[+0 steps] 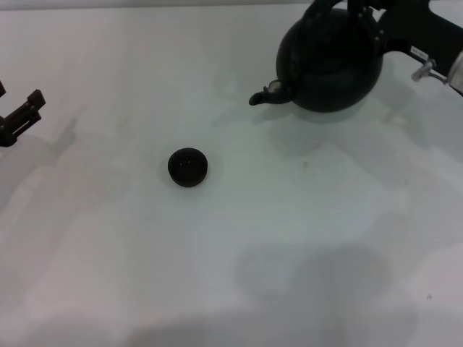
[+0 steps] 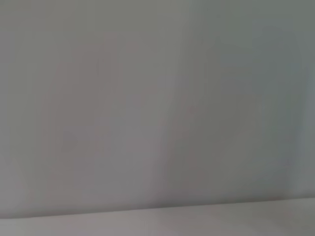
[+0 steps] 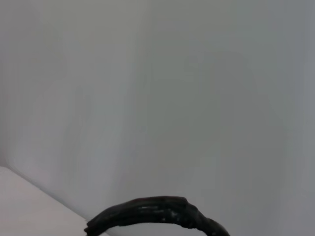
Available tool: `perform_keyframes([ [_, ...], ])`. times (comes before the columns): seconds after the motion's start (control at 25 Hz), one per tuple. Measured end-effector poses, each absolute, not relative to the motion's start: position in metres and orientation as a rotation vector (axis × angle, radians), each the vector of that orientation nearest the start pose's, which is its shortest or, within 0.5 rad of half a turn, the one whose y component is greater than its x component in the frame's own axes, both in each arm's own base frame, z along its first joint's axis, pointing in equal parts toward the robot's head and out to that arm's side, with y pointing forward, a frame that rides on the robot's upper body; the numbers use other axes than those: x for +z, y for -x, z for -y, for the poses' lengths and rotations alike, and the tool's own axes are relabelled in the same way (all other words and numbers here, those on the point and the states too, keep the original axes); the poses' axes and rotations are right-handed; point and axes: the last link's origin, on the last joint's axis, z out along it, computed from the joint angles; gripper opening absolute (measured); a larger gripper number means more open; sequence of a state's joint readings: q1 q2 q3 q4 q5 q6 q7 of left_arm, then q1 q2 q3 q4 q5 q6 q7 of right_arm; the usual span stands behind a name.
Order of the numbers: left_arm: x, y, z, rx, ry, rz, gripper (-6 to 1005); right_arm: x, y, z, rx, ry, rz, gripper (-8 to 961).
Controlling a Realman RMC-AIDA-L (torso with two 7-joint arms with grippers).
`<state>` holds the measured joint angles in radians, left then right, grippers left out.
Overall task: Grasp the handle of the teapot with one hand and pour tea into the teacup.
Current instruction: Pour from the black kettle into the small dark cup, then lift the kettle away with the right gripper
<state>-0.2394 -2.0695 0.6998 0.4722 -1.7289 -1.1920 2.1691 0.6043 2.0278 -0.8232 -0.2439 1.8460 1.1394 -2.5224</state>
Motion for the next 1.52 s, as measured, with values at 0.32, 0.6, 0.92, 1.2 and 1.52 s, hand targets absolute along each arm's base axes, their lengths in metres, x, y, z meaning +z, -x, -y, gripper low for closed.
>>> perform_keyframes([
  [0.32,0.026,0.375,-0.293,-0.661,1.957,0.768,795,-0.022,-0.258,-0.392,0.671,2.225,-0.207,144],
  [0.6,0.025,0.375,-0.296,-0.649,1.954,0.77,795,-0.027,-0.245,-0.395,0.683,2.265,-0.147,140],
  [0.92,0.025,0.373,-0.299,-0.647,1.956,0.766,795,-0.019,-0.234,-0.396,0.831,2.255,-0.26,135],
  [1.2,0.024,0.373,-0.303,-0.636,1.96,0.764,795,0.012,-0.225,-0.399,1.081,2.175,-0.511,135],
  [1.52,0.024,0.373,-0.303,-0.625,1.96,0.768,794,0.041,-0.201,-0.418,1.157,2.132,-0.722,135],
])
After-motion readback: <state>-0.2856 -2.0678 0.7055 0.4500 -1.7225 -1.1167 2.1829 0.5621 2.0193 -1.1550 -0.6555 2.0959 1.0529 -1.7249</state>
